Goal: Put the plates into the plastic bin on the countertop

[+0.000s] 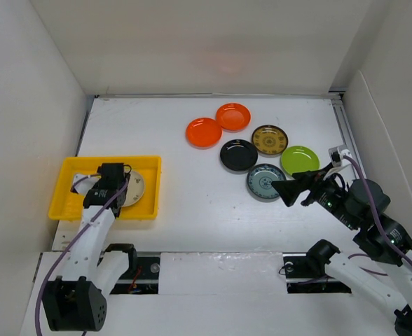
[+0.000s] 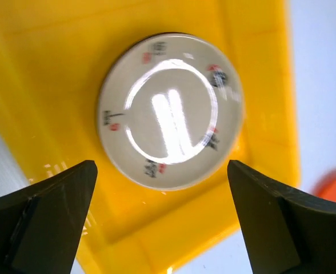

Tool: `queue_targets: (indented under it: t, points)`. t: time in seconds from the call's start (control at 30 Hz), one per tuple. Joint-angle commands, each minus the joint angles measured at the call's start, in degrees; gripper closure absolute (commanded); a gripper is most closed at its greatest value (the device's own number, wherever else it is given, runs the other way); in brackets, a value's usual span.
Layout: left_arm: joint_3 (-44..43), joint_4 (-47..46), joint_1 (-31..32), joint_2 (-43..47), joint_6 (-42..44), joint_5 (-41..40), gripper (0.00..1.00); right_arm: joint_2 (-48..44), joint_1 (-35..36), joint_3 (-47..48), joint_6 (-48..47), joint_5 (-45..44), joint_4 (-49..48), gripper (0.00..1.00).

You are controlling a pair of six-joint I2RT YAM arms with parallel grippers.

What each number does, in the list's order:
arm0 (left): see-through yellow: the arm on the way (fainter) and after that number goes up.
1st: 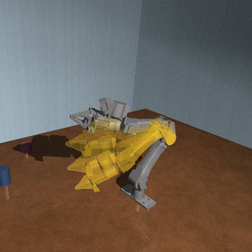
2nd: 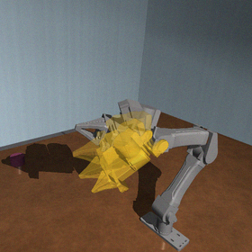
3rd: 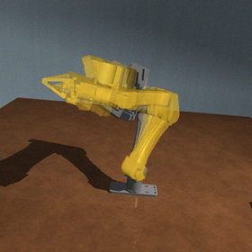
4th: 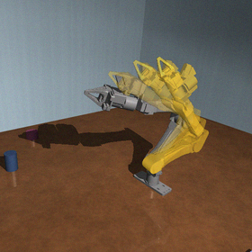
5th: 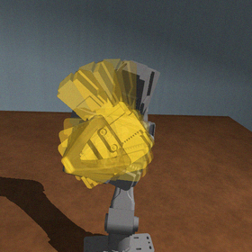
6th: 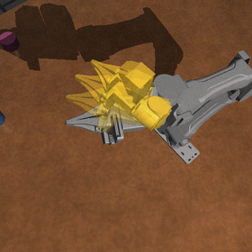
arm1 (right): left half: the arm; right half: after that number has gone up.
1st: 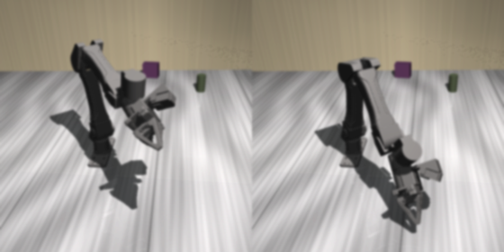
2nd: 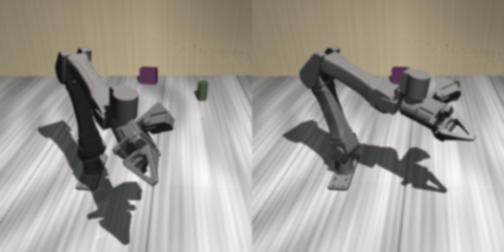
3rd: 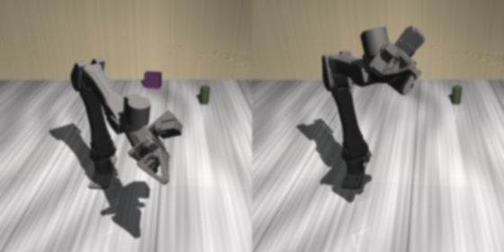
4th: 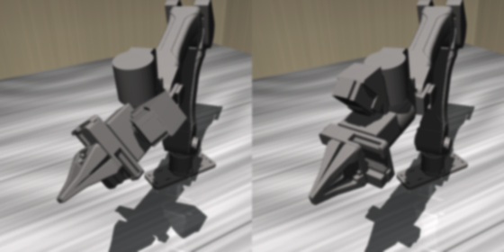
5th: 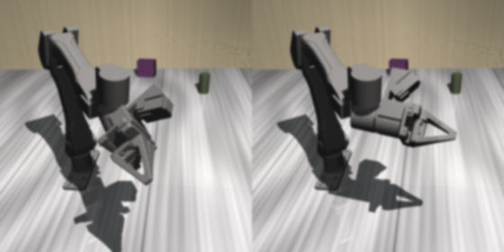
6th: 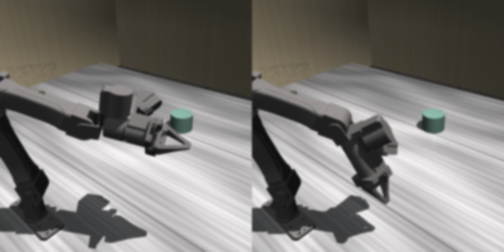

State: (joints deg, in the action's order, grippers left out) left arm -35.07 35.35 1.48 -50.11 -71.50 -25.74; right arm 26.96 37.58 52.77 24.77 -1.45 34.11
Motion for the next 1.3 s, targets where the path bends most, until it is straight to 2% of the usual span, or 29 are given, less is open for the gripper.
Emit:
queue_targets:
  t: [0.0,0.03,0.07,0.1,0.13,0.17,0.2,0.27,0.3,0.33,0.37,0.4,0.43,0.5,0.6,0.77,0.97,1.03,1.1,1.17,1.27]
  points:
    - [-6.67,-2.82,2.56,1.77,7.92,0.24,0.00,-0.42,0.12,2.51,-1.04,0.57,-0.71,0.00]
    - [-8.85,-3.44,2.57,1.77,9.87,1.73,0.00,-0.42,0.12,2.51,-1.04,-0.03,-0.19,0.00]
    - [-8.88,-8.93,2.57,1.77,13.29,4.87,0.00,-0.42,0.12,2.51,-1.04,-0.04,-0.18,0.00]
    - [-8.88,-12.81,2.57,1.77,16.98,14.65,0.00,-0.42,0.12,2.51,-1.04,-1.26,-0.18,0.00]
    - [-7.83,-16.25,2.57,0.72,20.67,19.45,0.00,-0.42,0.12,2.51,-1.04,-2.05,0.34,0.00]
    - [-7.13,-23.50,2.57,-1.38,21.92,24.72,0.00,-0.42,0.12,2.51,-1.04,-2.93,0.35,0.00]
    - [-6.60,-26.88,4.31,-2.96,22.80,32.34,0.00,-0.42,0.12,2.51,-1.04,-3.99,0.35,0.00]
    - [-9.82,-29.54,11.57,-9.63,22.81,29.01,0.00,-0.42,0.12,2.51,-1.04,-6.71,0.35,0.00]
    - [-12.71,-29.20,23.02,-12.96,23.34,24.99,0.00,0.28,0.12,2.51,-0.52,-6.72,0.35,0.00]
    - [-16.31,-27.98,28.09,-16.91,23.34,16.51,0.00,0.29,0.12,2.51,-0.52,-7.33,0.35,0.00]
    - [-23.92,-26.93,31.62,-21.13,23.34,15.03,0.00,0.98,0.12,2.51,0.09,-7.34,0.35,0.00]
    - [-27.39,-24.48,33.92,-29.44,22.82,14.06,0.00,0.99,0.12,2.51,0.10,-7.34,0.35,0.00]
    - [-29.86,-24.46,36.73,-32.83,22.81,13.26,0.00,1.60,0.12,2.51,0.71,-7.34,0.35,0.00]
    - [-32.61,-26.38,37.55,-39.85,21.68,13.26,0.00,1.60,0.12,2.51,1.50,-7.34,0.35,0.00]
    - [-34.96,-31.74,37.55,-45.41,20.53,16.68,0.00,1.60,0.12,2.51,2.55,-6.81,-0.36,0.00]
    - [-40.95,-32.37,37.55,-57.28,18.51,18.35,0.00,2.13,0.12,2.51,2.56,-6.81,-0.36,0.00]
    - [-43.59,-34.38,37.55,-64.58,16.58,19.41,0.17,2.66,0.12,3.56,2.56,-7.34,0.17,0.00]
    - [-43.59,-34.39,37.55,-65.37,16.05,19.41,0.30,2.66,0.12,3.56,2.56,-7.86,0.17,0.00]
    - [-43.59,-34.91,37.55,-66.08,16.05,19.41,0.38,2.66,0.12,3.56,2.56,-7.86,0.17,0.00]
    - [-44.11,-34.91,37.55,-66.61,16.05,19.41,0.54,3.27,0.12,3.56,2.56,-7.86,0.17,0.00]
    - [-44.12,-34.91,37.55,-68.02,15.43,19.94,0.66,3.27,0.12,3.56,2.56,-7.86,-0.35,0.00]
